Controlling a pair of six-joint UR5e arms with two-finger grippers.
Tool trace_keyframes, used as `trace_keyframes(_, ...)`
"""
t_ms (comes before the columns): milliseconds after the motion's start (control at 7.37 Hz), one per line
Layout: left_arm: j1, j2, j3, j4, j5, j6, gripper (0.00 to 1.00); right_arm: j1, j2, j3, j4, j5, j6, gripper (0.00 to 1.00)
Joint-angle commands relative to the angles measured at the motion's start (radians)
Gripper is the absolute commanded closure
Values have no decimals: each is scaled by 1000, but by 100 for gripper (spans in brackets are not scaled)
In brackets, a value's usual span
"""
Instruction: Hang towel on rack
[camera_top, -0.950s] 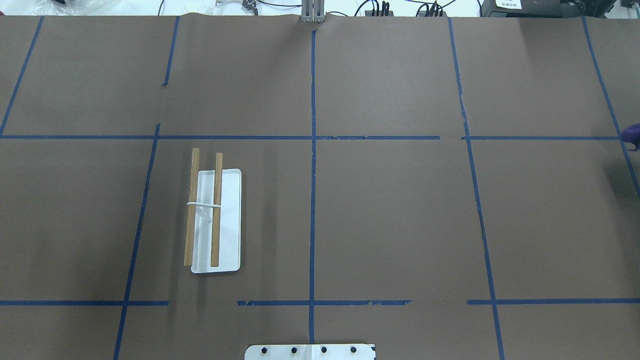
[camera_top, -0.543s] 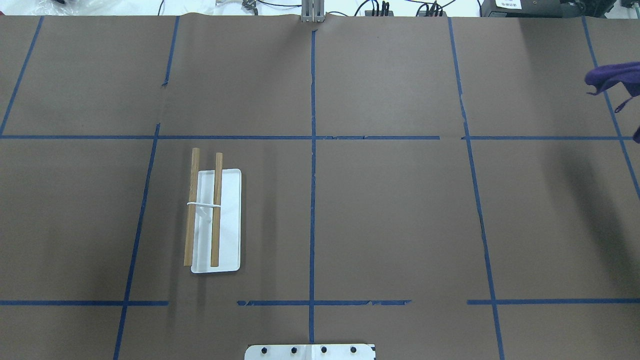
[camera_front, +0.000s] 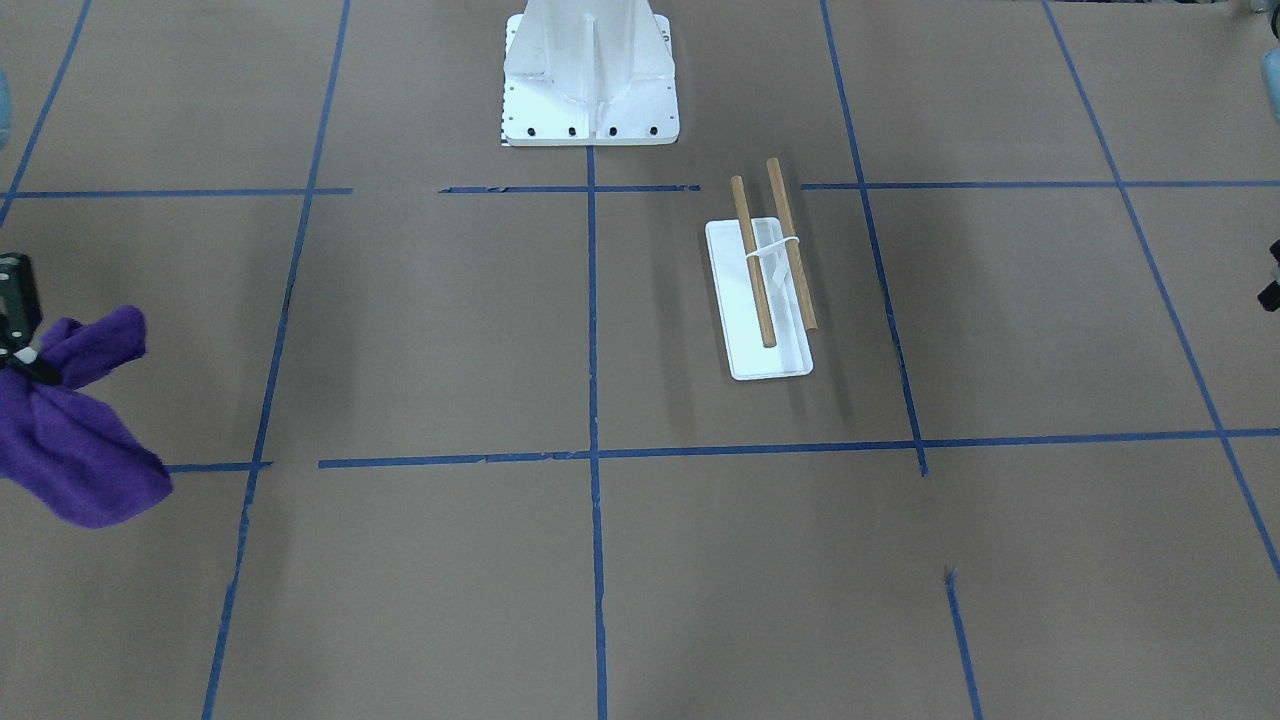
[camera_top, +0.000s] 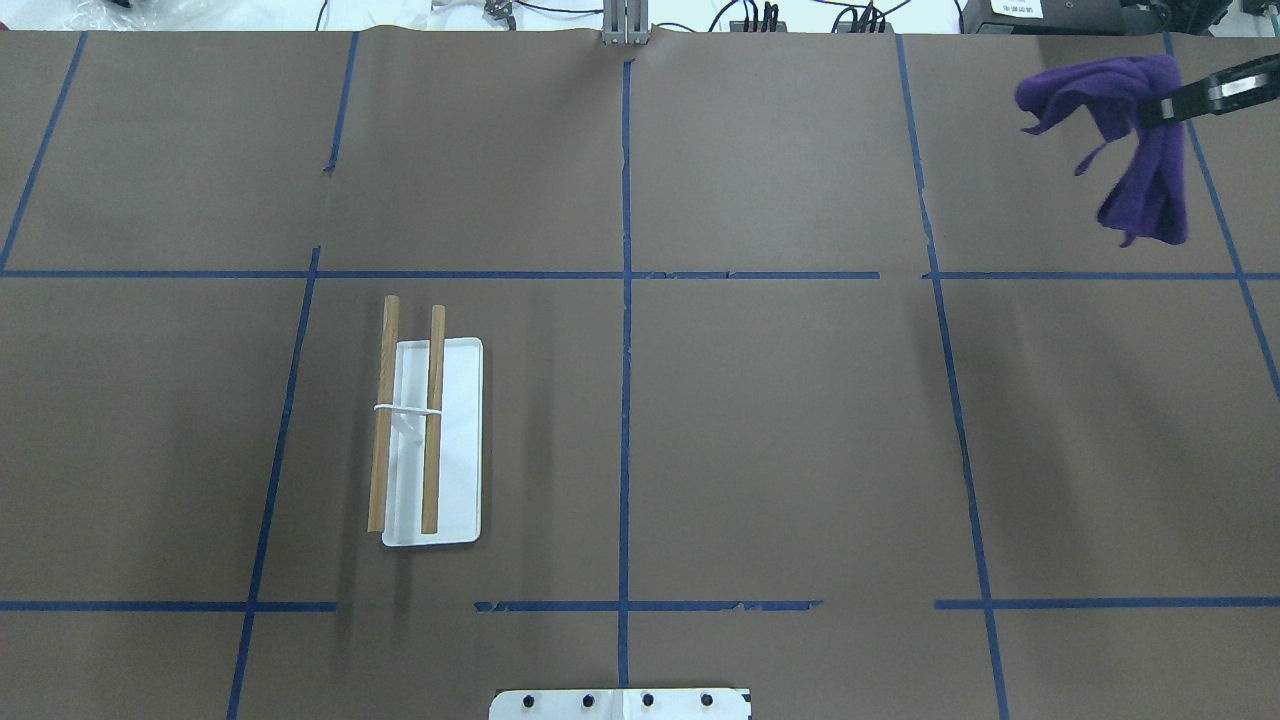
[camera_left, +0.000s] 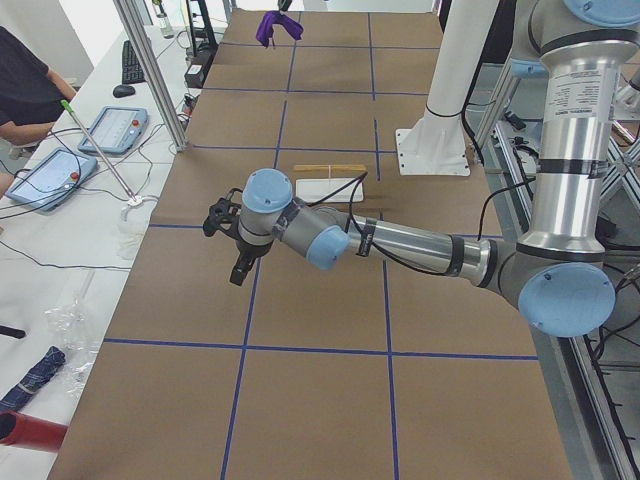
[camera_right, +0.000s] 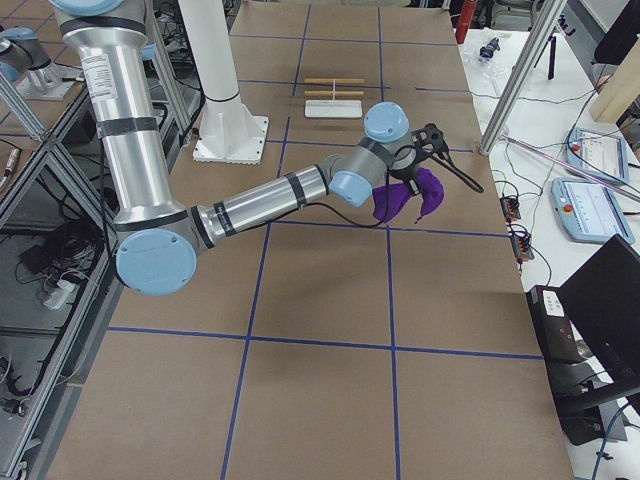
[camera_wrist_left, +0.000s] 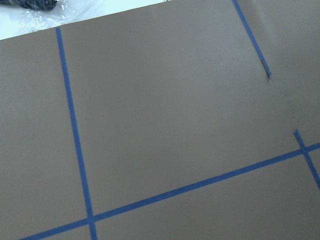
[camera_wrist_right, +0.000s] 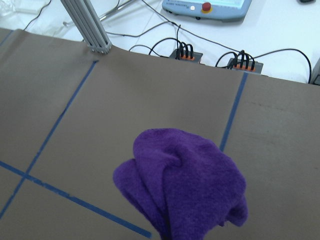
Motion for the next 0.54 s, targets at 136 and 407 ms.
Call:
trace_keyframes(136, 133, -146, 20, -221, 73, -448, 0, -329, 111, 100, -3, -429, 237, 100)
trace_keyframes(407, 296, -278, 32, -264, 163, -804, 0, -494, 192, 102, -12, -624, 357, 100)
